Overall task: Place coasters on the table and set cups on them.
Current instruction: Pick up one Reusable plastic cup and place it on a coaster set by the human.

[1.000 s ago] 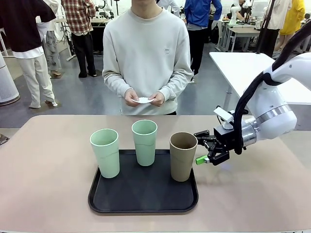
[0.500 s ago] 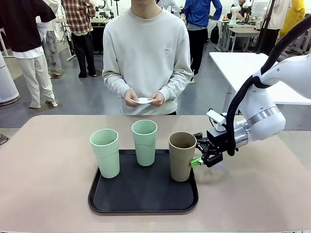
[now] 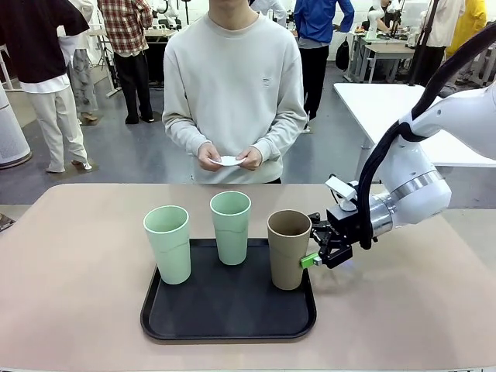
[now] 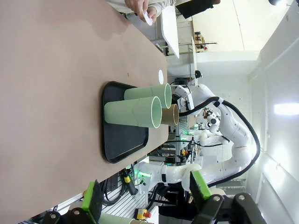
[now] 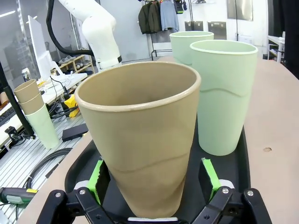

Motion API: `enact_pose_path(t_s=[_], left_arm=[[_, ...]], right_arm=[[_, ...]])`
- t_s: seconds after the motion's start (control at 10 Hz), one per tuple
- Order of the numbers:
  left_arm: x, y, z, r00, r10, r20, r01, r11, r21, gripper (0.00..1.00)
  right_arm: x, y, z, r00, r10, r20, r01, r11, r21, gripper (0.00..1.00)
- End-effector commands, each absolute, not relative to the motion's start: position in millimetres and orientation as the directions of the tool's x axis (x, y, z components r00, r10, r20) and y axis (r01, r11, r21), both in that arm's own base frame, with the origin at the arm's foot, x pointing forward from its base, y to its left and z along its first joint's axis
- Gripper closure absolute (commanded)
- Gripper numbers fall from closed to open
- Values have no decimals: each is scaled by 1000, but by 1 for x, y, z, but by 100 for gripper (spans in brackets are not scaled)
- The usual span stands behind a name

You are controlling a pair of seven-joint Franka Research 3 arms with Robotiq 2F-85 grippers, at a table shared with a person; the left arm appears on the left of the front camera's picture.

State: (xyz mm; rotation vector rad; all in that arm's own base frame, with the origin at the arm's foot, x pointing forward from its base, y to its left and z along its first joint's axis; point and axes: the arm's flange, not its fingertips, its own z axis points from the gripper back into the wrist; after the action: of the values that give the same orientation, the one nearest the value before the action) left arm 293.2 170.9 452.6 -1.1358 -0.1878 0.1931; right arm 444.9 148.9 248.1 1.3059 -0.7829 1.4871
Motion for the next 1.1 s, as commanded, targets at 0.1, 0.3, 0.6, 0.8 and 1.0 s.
enact_pose_path(t_s=[0.1, 0.3, 0.6, 0.8, 1.0], left_arm=[[292, 172, 453, 966, 252, 56, -52, 402, -914, 0], [292, 172, 453, 966, 252, 56, -52, 402, -914, 0], [292, 172, 453, 966, 252, 56, -52, 402, -914, 0], [292, 172, 453, 966, 252, 56, -52, 402, -914, 0], [292, 172, 453, 966, 252, 56, -52, 402, -914, 0]], right_arm=[[449, 162, 240, 71, 267, 961, -932, -326, 159, 0], [451, 166, 233, 84, 280, 956, -928, -328, 178, 0], [453, 172, 229, 83, 276, 958, -921, -345, 179, 0], [455, 176, 226, 74, 264, 962, -915, -365, 171, 0], [456, 177, 226, 58, 252, 966, -913, -379, 154, 0]])
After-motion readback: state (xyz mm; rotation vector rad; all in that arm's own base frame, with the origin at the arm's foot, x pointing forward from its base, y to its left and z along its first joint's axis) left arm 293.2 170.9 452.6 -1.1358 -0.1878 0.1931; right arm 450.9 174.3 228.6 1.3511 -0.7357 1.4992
